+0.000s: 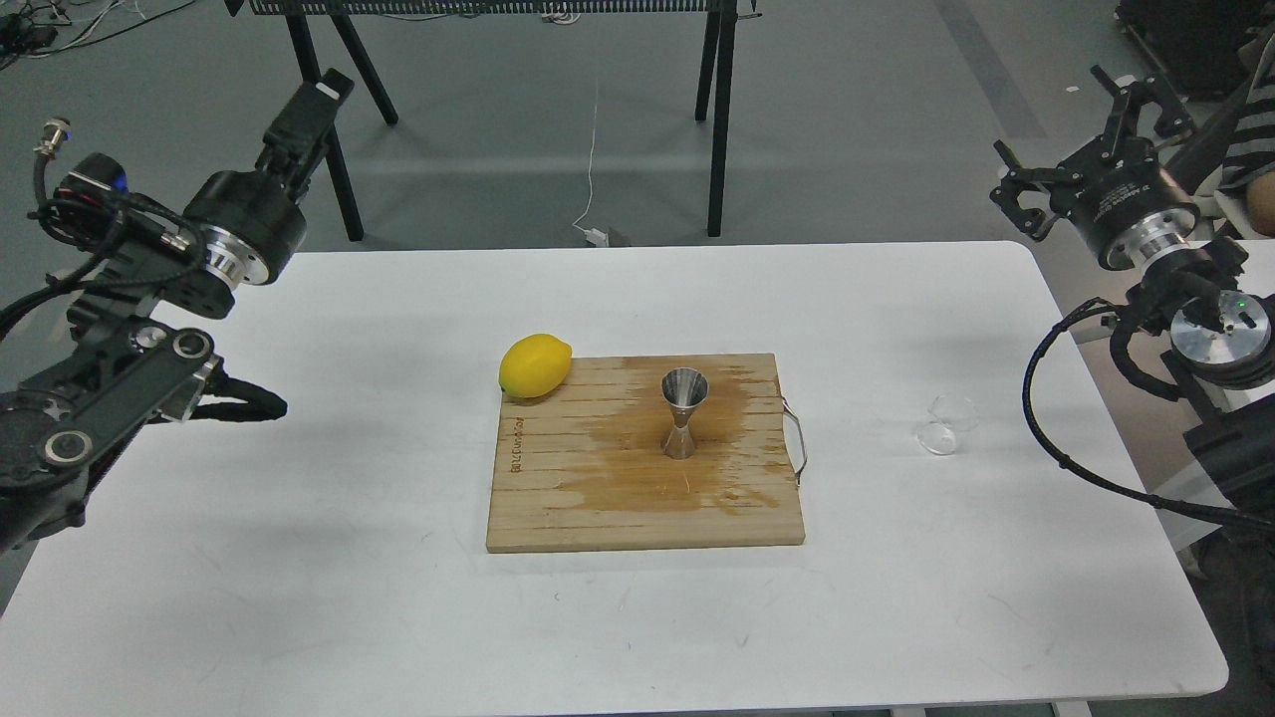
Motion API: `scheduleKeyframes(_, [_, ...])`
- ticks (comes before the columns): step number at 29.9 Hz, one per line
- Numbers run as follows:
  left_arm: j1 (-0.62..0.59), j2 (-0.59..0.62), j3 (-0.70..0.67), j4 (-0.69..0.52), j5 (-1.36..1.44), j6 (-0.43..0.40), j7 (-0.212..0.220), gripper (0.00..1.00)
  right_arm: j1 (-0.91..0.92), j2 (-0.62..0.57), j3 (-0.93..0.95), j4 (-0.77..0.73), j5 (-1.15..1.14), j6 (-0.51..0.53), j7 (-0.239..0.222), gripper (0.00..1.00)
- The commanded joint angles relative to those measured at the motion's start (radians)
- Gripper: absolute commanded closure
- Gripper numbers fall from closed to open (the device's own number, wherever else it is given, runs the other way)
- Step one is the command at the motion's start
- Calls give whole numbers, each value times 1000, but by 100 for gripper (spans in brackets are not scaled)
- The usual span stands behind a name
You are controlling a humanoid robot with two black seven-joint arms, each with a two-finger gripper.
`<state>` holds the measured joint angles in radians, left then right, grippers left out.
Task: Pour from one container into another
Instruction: 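Withdraw the left gripper up and away from the board, then lower the right gripper toward the clear glass measuring cup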
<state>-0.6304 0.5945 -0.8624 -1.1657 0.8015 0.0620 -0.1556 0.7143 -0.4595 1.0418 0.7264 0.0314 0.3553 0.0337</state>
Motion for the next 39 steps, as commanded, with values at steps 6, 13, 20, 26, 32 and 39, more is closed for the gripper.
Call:
scheduleKeyframes(6, [-52,7,-99,349,-364,-482,-1,1,-42,-56,-8,91,-1,5,-9,1])
scheduleKeyframes(13, [-77,-54,-90,494,-386,-551,-7,1,-173,-154,12,269,-2,-7,-8,1])
scheduleKeyframes(20, [-58,-64,-81,491,-384,-551,-9,1,-620,-228,323,559,82,-2,-9,1])
scheduleKeyframes(26, [-64,-51,-78,491,-380,-551,-7,1,-938,-104,437,679,183,-16,-3,1])
scheduleKeyframes(32, [-69,-41,-78,491,-377,-551,-5,1,-992,70,440,667,185,-131,-2,1])
scheduleKeyframes(39, [-68,-7,-78,488,-378,-551,-4,1,-983,245,484,693,209,-246,0,1])
